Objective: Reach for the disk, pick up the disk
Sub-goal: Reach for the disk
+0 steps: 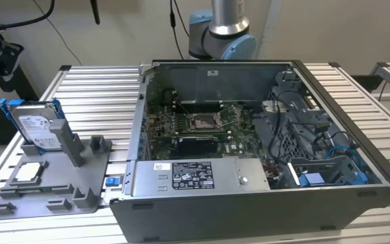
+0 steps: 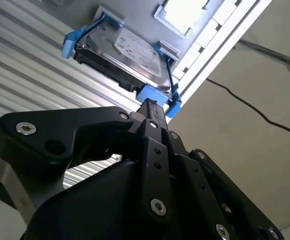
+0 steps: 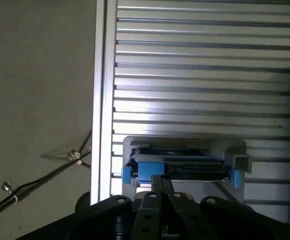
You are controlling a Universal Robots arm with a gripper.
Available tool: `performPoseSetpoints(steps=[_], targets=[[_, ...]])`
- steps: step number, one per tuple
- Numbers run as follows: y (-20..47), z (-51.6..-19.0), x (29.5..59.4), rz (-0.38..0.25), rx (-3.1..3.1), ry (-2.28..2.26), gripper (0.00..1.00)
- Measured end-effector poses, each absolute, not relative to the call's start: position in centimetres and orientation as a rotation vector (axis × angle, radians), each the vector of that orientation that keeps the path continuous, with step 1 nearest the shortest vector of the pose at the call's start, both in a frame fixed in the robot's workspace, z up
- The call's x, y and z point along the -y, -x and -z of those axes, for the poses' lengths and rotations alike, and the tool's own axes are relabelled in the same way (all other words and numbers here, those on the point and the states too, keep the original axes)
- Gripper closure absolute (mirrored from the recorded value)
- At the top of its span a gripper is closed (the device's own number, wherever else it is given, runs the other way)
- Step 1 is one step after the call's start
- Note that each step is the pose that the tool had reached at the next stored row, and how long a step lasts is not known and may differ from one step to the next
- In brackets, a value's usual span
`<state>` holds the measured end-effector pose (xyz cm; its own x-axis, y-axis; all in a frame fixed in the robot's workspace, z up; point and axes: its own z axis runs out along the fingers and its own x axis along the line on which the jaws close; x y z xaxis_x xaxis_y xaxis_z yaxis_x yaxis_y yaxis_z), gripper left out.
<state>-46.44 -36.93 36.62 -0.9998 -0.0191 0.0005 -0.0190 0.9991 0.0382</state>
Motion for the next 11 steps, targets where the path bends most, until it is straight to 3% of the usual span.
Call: performPoseSetpoints(steps=[11], targets=[[46.76, -36.6, 36.93, 0.06, 3.14, -0.03, 1.0]])
